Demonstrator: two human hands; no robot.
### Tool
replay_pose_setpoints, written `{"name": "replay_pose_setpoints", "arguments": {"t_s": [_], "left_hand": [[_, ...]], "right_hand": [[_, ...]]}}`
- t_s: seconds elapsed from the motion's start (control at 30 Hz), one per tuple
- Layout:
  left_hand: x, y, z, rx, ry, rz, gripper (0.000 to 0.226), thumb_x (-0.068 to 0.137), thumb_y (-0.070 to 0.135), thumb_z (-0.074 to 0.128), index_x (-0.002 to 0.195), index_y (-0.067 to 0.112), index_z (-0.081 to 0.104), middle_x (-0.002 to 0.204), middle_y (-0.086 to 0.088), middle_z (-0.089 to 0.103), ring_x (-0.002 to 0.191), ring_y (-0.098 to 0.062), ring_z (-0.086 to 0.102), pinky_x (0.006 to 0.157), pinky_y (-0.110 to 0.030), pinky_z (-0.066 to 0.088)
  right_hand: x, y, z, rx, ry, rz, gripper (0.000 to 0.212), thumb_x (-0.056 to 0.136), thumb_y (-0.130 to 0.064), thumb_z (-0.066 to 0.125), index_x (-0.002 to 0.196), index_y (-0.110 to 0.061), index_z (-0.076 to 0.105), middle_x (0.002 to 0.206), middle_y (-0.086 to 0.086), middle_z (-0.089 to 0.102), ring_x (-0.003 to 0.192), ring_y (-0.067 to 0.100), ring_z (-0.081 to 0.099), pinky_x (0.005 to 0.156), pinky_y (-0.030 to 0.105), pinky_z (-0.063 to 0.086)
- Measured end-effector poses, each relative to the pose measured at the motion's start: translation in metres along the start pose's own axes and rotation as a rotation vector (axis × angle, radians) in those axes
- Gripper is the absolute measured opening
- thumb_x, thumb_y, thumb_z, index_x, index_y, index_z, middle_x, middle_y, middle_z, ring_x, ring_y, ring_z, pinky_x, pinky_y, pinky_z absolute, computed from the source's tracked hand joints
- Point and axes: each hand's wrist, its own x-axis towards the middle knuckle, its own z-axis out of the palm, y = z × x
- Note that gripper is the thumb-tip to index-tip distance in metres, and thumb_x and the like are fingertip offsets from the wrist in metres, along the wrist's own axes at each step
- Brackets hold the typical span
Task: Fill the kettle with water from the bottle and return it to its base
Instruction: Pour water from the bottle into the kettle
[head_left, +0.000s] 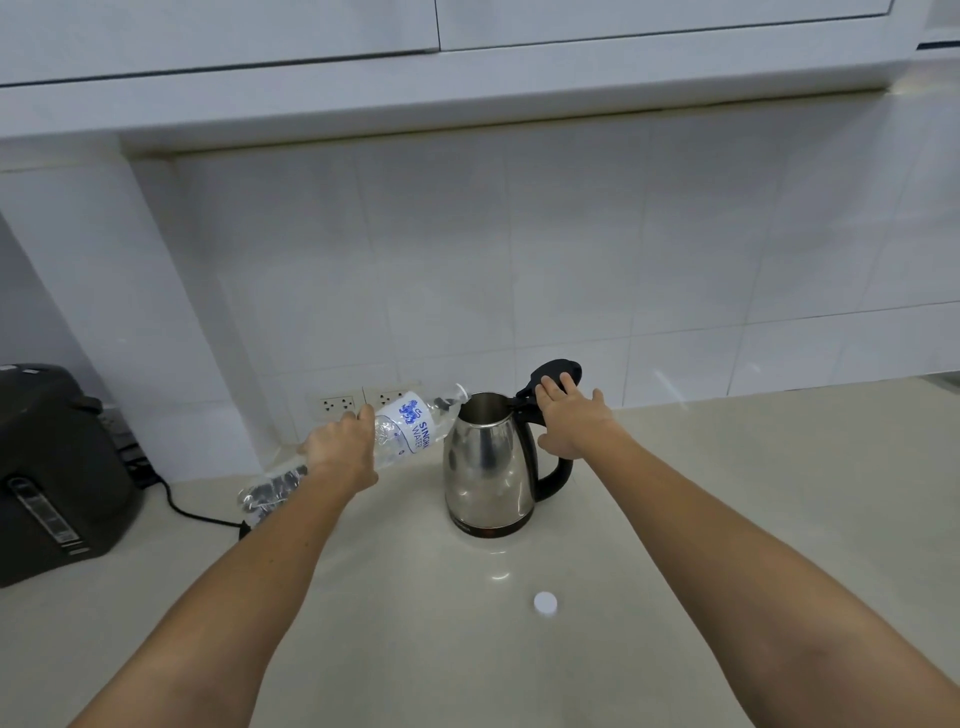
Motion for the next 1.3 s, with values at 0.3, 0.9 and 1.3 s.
{"name": "replay_pose_setpoints", "arguments": {"t_s": [0.3, 0.9, 1.3], "left_hand": [[-0.0001, -0.0009, -0.0039, 0.042, -0.018, -0.002, 0.069, 0.074, 0.029, 0.074, 0.13, 0.014, 0.036, 0.116, -0.004, 0.058, 0.101, -0.027, 0.064, 0.083, -0.046, 0.056], [-0.003, 0.0013, -0.0007, 0.041, -0.024, -0.017, 0.066, 0.076, 0.028, 0.072, 0.13, 0.014, 0.036, 0.116, -0.003, 0.057, 0.101, -0.025, 0.063, 0.074, -0.037, 0.052], [0.0018, -0.0017, -0.0071, 0.029, 0.011, -0.006, 0.065, 0.076, 0.028, 0.072, 0.129, 0.012, 0.037, 0.114, -0.004, 0.059, 0.099, -0.026, 0.064, 0.072, -0.037, 0.052]], "right_hand": [[0.0019, 0.0011, 0.0016, 0.021, 0.005, -0.001, 0.075, 0.096, -0.027, 0.045, 0.155, -0.012, 0.002, 0.164, 0.0, -0.006, 0.151, 0.024, -0.009, 0.118, 0.055, 0.013], [0.0037, 0.0008, 0.0042, 0.02, 0.006, 0.0, 0.075, 0.096, -0.027, 0.045, 0.155, -0.012, 0.001, 0.164, 0.001, -0.006, 0.15, 0.025, -0.01, 0.118, 0.054, 0.015], [0.003, 0.0016, 0.004, 0.004, 0.016, -0.006, 0.072, 0.098, -0.028, 0.043, 0.155, -0.012, 0.001, 0.164, 0.001, -0.006, 0.151, 0.025, -0.009, 0.118, 0.054, 0.014]]}}
